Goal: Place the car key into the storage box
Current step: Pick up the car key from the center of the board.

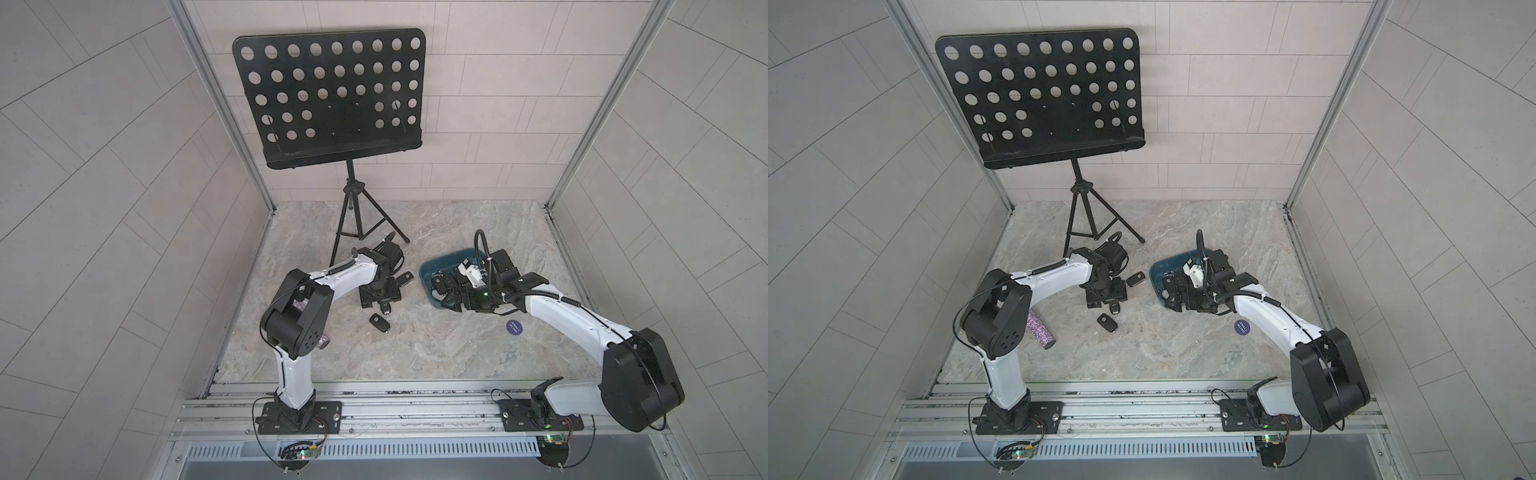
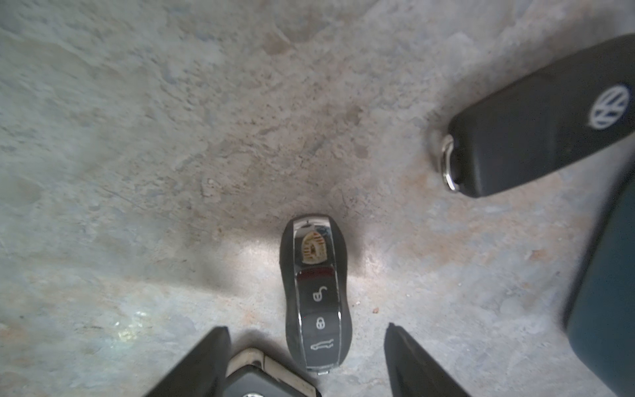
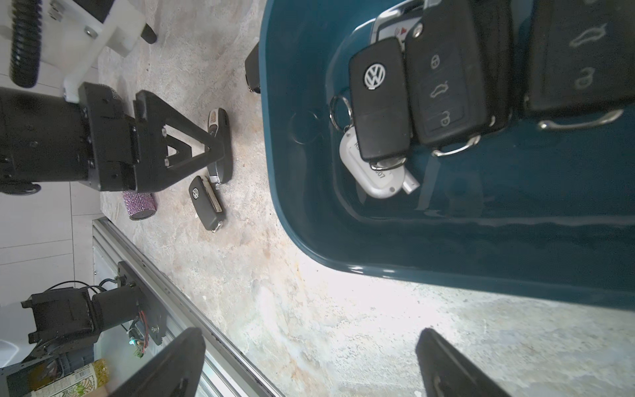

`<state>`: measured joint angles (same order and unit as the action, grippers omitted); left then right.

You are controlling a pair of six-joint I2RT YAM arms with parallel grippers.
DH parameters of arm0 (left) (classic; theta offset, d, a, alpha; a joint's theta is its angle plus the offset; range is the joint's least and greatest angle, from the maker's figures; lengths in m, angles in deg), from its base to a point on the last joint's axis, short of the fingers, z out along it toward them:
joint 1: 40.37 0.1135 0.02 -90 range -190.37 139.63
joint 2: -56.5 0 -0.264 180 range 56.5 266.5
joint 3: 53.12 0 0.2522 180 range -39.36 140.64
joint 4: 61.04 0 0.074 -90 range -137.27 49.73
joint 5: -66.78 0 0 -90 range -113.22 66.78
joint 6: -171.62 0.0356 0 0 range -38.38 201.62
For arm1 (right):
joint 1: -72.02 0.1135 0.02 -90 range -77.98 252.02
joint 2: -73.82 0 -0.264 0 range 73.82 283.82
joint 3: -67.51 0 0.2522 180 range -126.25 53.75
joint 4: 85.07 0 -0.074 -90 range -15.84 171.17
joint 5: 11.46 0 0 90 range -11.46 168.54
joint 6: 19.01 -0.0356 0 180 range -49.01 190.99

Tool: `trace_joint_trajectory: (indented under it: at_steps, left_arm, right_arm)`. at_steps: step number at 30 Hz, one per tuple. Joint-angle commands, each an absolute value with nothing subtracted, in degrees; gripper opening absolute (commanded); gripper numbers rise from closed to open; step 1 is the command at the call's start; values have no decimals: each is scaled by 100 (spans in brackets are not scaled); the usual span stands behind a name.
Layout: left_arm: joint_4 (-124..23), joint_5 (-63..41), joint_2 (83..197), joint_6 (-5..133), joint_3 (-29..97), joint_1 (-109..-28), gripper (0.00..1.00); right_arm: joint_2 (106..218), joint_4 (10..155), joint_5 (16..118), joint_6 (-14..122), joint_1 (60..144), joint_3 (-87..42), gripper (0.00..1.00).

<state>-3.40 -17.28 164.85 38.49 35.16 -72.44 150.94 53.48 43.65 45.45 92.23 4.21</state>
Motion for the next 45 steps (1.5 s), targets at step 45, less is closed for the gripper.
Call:
trace_joint_trajectory:
  at_steps: [45]
  left_arm:
    - [-467, -1839, 16250, 3877, 3546, -7320, 29]
  right_arm:
    - [14740, 5040, 4980, 4488, 9214, 252, 100]
